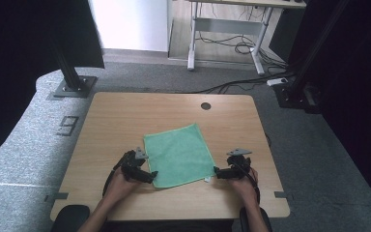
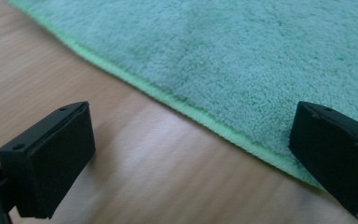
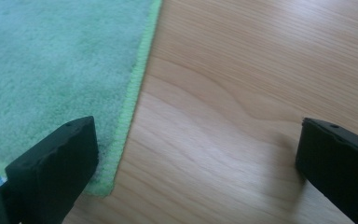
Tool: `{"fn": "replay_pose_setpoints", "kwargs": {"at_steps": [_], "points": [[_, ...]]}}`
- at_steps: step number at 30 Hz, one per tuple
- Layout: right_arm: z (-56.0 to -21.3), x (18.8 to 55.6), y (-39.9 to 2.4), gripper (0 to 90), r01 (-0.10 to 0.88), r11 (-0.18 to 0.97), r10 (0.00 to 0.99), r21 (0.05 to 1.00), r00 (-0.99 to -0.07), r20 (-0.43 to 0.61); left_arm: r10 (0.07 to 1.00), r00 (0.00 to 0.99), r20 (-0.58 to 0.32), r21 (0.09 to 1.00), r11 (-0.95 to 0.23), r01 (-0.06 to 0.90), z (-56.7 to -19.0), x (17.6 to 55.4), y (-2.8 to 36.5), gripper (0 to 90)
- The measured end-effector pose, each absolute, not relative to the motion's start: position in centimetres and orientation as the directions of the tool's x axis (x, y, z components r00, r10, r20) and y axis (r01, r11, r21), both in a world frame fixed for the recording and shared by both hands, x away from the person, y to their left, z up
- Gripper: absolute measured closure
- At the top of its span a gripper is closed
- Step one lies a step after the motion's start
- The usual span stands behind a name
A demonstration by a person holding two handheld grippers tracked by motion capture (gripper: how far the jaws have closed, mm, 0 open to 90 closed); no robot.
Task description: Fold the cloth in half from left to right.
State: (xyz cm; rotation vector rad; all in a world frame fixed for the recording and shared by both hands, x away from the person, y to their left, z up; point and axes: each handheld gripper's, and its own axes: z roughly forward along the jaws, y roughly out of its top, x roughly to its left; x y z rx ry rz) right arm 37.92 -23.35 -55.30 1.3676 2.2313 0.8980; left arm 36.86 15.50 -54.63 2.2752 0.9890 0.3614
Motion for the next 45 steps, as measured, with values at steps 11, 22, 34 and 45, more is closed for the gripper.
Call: {"fn": "replay_pose_setpoints", "kwargs": {"at_steps": [11,22,34,45], "points": [[-55.6,37.9,-24.6,0.0,0.630,0.318,0.884,0.709,-0.467,0.018,0.715,0.699,0.004,0.631,-0.544,0.553,-54.2,37.4,15.3,0.0],[-55.7,37.8,-24.7,0.0,0.620,0.318,0.882,0.718,-0.472,0.017,0.788,0.616,-0.011,0.671,-0.451,0.589,-52.6,41.4,17.8,0.0],[-55.7,37.7,-24.6,0.0,0.617,0.323,0.879,0.718,-0.476,0.014,0.836,0.548,-0.024,0.692,-0.382,0.613,-52.2,45.7,18.8,0.3],[-55.7,37.7,-24.5,0.0,0.618,0.321,0.880,0.718,-0.475,0.015,0.871,0.490,-0.016,0.679,-0.351,0.645,-53.4,48.7,19.2,0.4]]}}
